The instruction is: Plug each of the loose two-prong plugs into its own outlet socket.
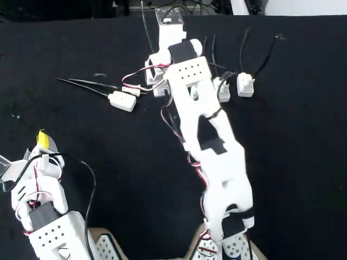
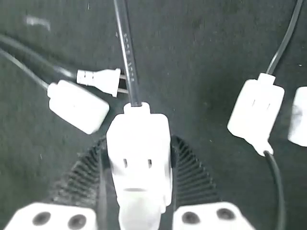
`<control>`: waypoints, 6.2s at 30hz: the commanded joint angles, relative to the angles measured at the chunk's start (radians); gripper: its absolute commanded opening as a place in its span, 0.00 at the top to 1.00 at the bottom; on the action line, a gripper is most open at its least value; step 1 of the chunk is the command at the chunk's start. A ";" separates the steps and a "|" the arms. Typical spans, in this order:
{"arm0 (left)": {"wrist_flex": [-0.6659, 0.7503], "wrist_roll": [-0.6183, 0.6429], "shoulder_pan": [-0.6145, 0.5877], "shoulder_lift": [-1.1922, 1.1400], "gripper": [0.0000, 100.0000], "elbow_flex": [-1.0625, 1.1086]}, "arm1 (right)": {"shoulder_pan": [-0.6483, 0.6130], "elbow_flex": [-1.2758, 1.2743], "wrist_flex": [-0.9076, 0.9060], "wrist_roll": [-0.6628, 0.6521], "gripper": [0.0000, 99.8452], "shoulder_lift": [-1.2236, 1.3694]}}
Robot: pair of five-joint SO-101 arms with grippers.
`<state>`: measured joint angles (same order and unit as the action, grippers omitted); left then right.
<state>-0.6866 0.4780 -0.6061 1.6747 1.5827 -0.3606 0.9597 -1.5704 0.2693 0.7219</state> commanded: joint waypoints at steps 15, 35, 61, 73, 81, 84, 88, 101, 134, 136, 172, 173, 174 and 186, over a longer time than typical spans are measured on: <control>0.015 0.012 0.001 0.011 0.81 -0.053 | 0.049 0.389 -0.100 0.157 0.99 0.225; 0.015 0.012 0.001 0.011 0.81 -0.053 | 0.100 0.383 -0.184 0.041 0.99 0.249; 0.014 0.012 0.001 0.011 0.81 -0.053 | 0.107 0.392 -0.175 -0.005 0.99 0.363; 0.014 0.012 0.001 0.011 0.81 -0.053 | 0.101 0.392 -0.140 0.029 0.99 0.363; 0.014 0.012 0.001 0.011 0.81 -0.053 | 0.100 0.591 -0.199 0.029 0.99 0.361; 0.014 0.012 0.001 0.011 0.81 -0.053 | 0.089 0.622 -0.201 0.031 0.99 0.357; 0.014 0.012 0.001 0.011 0.81 -0.053 | 0.092 0.562 -0.201 0.054 0.99 0.361; 0.014 0.012 0.001 0.011 0.81 -0.053 | 0.157 0.501 -0.199 0.066 0.99 0.214; 0.015 0.008 0.022 0.011 0.81 -0.051 | 0.477 0.710 -0.189 -0.235 0.99 -0.186; 0.015 0.008 0.022 0.011 0.81 -0.051 | 0.539 0.710 -0.189 -0.239 0.99 -0.193; 0.020 0.008 0.028 0.011 0.81 -0.045 | 0.833 0.707 0.003 -0.738 0.99 0.535; 0.020 0.008 0.028 0.011 0.81 -0.045 | 0.827 0.707 0.003 -0.738 0.99 0.542; 0.020 0.008 0.028 0.011 0.81 -0.045 | 0.824 0.707 0.002 -0.738 0.99 0.550; 0.020 0.008 0.027 0.011 0.81 -0.045 | 0.781 0.710 -0.075 -0.724 0.75 0.550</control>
<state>-0.6866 0.4780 -0.5877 1.6747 1.5827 0.4404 1.6210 -1.6395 -0.4611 1.3126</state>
